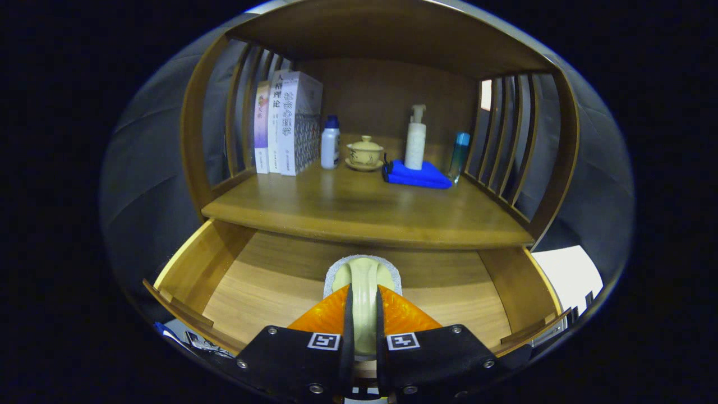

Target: Pull open the drawer, take out the items inside it, and place them on the countertop above the cabinet.

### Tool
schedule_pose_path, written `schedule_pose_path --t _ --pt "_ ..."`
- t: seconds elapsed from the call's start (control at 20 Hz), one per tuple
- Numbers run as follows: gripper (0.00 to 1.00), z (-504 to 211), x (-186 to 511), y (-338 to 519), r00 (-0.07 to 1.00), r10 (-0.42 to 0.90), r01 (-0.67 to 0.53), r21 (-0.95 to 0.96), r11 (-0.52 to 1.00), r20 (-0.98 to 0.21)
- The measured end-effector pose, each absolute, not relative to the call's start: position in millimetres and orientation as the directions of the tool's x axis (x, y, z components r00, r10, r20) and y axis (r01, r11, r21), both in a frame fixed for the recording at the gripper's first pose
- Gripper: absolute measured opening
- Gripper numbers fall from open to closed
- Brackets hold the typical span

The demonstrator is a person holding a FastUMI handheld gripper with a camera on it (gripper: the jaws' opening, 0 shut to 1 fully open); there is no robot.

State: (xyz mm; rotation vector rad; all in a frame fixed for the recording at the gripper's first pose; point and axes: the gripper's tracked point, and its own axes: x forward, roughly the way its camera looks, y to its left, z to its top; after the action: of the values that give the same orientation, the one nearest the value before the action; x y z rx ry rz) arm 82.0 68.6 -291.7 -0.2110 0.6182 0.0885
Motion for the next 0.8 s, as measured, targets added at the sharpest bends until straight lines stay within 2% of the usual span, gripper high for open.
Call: schedule_pose_path --t 0.4,0.8 --pt "0.16 -245.5 91.3 85.8 0.867 0.062 -0.194 -0.221 0.956 -0.494" --pt "0.16 -210.6 122.7 78.0 0.906 0.052 -0.150 -0.205 0.967 -0.419"
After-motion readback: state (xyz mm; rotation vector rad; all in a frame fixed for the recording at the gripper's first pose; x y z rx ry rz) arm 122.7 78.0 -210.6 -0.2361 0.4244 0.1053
